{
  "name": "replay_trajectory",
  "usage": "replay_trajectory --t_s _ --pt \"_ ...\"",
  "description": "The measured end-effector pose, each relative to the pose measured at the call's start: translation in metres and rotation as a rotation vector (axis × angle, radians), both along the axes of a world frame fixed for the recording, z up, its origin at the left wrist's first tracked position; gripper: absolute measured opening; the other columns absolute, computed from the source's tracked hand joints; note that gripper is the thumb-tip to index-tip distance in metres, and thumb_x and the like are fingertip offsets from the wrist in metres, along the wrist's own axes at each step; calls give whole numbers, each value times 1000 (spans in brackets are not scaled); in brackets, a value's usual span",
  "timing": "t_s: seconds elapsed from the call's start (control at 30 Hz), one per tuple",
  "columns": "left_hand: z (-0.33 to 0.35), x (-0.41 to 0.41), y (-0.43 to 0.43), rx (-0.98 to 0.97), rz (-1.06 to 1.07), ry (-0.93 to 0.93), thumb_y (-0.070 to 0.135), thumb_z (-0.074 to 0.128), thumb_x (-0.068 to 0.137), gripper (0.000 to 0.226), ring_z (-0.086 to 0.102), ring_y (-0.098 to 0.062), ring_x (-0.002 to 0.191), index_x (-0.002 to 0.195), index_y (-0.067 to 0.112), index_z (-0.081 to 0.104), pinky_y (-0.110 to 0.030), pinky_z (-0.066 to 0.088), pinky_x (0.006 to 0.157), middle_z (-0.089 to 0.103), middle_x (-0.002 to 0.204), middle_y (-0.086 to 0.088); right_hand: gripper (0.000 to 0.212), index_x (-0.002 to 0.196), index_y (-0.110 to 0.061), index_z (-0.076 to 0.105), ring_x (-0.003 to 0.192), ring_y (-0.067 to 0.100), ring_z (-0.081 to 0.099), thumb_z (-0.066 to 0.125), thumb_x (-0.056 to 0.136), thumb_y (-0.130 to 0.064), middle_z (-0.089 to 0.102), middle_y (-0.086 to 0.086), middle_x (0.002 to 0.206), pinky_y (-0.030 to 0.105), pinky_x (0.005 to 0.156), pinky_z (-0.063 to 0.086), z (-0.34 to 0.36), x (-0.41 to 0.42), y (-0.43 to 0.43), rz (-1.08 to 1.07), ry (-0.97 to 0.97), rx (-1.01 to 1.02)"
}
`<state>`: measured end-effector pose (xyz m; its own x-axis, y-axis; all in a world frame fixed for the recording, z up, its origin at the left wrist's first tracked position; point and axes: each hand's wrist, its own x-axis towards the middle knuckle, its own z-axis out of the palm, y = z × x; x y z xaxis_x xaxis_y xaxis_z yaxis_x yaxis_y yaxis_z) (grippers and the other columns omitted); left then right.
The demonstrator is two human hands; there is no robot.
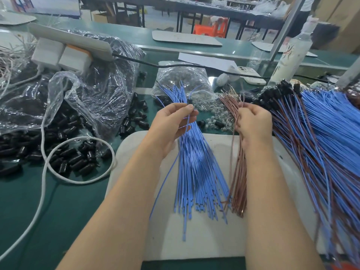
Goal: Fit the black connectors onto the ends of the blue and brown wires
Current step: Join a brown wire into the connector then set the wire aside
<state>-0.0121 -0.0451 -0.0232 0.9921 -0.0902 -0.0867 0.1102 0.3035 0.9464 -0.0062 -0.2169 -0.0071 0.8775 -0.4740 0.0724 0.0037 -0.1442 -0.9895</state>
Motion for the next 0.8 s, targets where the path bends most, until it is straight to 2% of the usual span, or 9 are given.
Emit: replay_trajectory --t_s 0.07,0.1,0.3,0.37,0.43,0.5,0.57,0.7,0.8 --pt "2 -3 -2 -23 -122 -24 16 58 93 1 69 -13 94 92 17 59 -30 53 87 73 98 1 16 91 -10 57 46 5 44 45 94 0 49 -4 59 18 45 36 8 -2 5 44 -138 383" --pt "3 -5 -4 -40 -181 -28 15 58 92 3 68 -15 98 91 17 58 -32 52 89 72 100 -1 16 88 -13 54 46 4 47 44 96 -3 50 -4 62 17 45 40 10 -3 7 36 -182 457" --pt "0 -8 -8 119 -255 -47 11 57 93 9 68 -9 71 85 16 55 -20 55 66 74 90 -2 14 90 -14 51 57 11 59 42 101 -11 62 4 75 22 59 53 10 -7 10 -28 -361 618" --pt "-1 -7 -9 135 -199 -87 9 56 93 7 65 -5 66 88 14 56 -16 53 64 73 86 -1 14 88 -13 56 57 8 60 48 99 -14 64 3 77 20 58 53 9 -7 14 55 -267 530" --pt "-1 -5 -9 113 -142 -110 8 57 93 6 64 -4 65 89 13 56 -15 52 63 71 80 2 18 81 -13 61 57 7 61 53 97 -17 66 0 74 22 58 53 4 -6 24 213 -80 248" --pt "-2 -4 -8 120 -98 -132 8 58 92 7 64 -4 66 88 13 59 -17 53 66 68 77 3 22 75 -13 64 66 16 65 55 95 -15 66 1 71 33 69 55 -4 -6 35 379 40 -3" --pt "-3 -3 -7 184 -68 -158 11 60 92 6 65 -5 70 89 16 60 -21 53 72 68 80 1 24 71 -15 63 71 21 63 55 94 -14 64 3 70 42 75 54 -8 -5 41 379 17 -119" --pt "-8 -1 -7 513 103 -260 19 63 90 6 61 -10 78 87 21 59 -24 48 78 66 86 4 21 78 -20 58 60 8 59 50 97 -16 66 -3 72 28 61 51 -4 -2 32 67 -203 -27" --pt "-12 0 -7 675 187 -341 18 63 90 2 59 -10 78 91 19 61 -19 46 77 61 79 10 21 82 -18 53 57 10 60 43 100 -15 67 1 71 22 55 50 -2 -3 29 -2 -307 64"
